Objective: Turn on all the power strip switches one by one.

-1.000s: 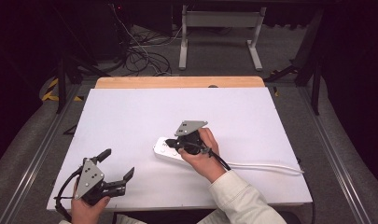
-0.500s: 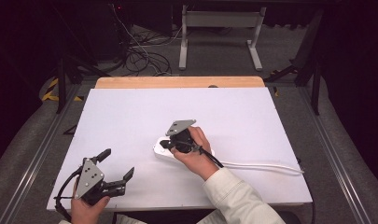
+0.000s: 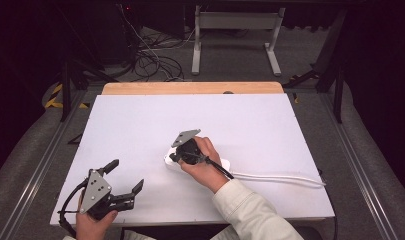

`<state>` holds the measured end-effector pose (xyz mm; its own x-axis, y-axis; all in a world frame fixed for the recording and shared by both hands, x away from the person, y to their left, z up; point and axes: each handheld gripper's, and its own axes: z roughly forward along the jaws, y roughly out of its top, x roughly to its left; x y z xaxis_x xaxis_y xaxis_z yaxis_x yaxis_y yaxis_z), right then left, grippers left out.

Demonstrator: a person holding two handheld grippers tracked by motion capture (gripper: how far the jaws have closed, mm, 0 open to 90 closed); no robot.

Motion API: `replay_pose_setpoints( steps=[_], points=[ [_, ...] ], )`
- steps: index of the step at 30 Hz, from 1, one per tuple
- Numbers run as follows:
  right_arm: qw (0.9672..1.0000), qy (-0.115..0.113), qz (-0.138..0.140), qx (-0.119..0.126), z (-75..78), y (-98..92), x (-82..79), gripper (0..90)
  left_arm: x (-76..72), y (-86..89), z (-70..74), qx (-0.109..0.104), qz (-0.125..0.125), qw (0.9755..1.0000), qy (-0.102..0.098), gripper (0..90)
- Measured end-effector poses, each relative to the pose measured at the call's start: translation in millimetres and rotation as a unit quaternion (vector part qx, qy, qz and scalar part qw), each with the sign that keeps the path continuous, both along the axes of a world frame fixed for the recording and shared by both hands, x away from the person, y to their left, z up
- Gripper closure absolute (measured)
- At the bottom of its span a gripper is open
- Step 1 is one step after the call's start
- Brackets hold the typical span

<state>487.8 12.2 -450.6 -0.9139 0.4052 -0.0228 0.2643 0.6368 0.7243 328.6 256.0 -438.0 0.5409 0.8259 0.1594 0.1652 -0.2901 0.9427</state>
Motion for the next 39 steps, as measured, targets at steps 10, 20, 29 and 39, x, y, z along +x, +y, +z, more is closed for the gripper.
replay_pose_setpoints(
  steps=[10,20,29,39],
  points=[
    [0.9999,0.005,-0.009,-0.01,-3.2,2.0,0.3,90.0,-0.1,0.0,0.0,0.0,0.0,1.0,0.0,9.0],
    [0.9999,0.009,-0.006,-0.012,-4.2,1.7,1.5,90.0,0.0,-0.3,0.1,0.002,0.0,1.0,-0.002,9.0],
    [0.9995,-0.004,-0.011,-0.029,-4.2,5.6,-1.8,90.0,-0.5,-0.7,-0.2,-0.002,0.001,1.0,0.001,9.0],
    [0.9993,0.002,-0.018,-0.033,-4.3,7.5,-2.5,90.0,-0.4,-0.8,0.0,0.001,0.0,1.0,0.0,9.0]
  ],
)
